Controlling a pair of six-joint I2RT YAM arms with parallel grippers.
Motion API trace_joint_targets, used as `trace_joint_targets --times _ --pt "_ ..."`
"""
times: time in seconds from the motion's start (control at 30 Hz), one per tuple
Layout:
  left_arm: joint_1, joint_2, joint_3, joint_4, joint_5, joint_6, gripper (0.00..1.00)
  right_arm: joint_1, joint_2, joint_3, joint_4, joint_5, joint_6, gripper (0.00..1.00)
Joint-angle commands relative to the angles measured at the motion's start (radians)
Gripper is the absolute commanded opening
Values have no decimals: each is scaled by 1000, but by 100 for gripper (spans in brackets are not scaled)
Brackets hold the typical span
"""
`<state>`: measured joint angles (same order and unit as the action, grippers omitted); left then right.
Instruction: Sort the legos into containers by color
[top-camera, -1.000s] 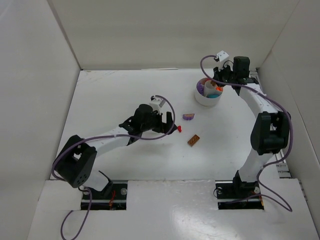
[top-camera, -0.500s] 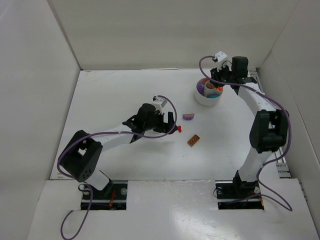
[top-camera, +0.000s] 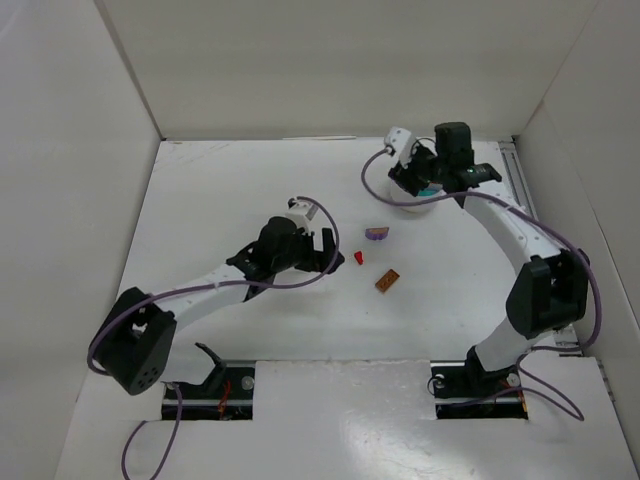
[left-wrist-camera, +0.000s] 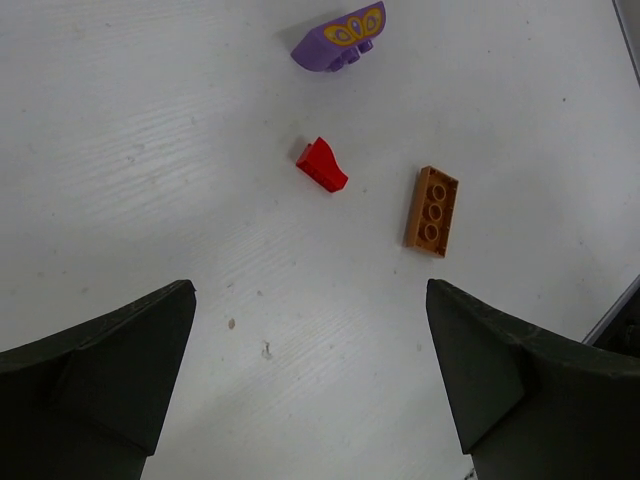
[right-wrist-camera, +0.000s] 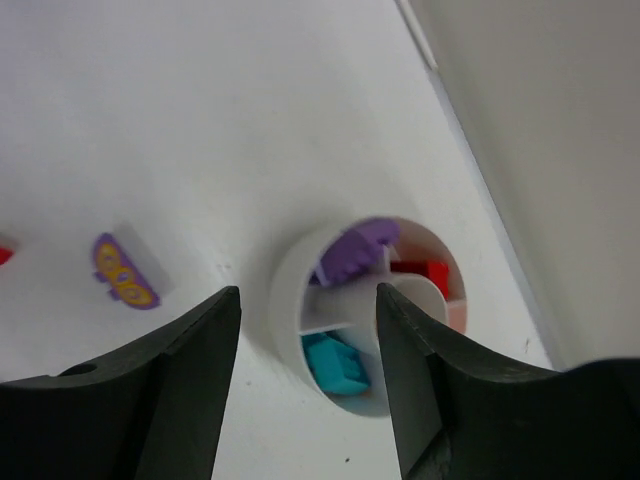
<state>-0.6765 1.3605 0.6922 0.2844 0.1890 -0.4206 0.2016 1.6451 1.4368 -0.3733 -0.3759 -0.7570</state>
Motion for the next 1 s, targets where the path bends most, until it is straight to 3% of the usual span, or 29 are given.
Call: trace_joint_targets --times 0.0,0.23,0.53,0.97 --pt "3 -121 -62 -23 -51 0 99 151 -54 -35 -166 49 -237 62" --pt "3 -299 -174 -102 -122 -50 99 286 103 -24 -321 155 -298 63" --pt "3 -379 -236 -142 -152 -60 99 337 248 17 -311 348 -275 64" --pt "3 -370 -237 -133 -172 -60 99 337 340 60 -263 331 -306 67"
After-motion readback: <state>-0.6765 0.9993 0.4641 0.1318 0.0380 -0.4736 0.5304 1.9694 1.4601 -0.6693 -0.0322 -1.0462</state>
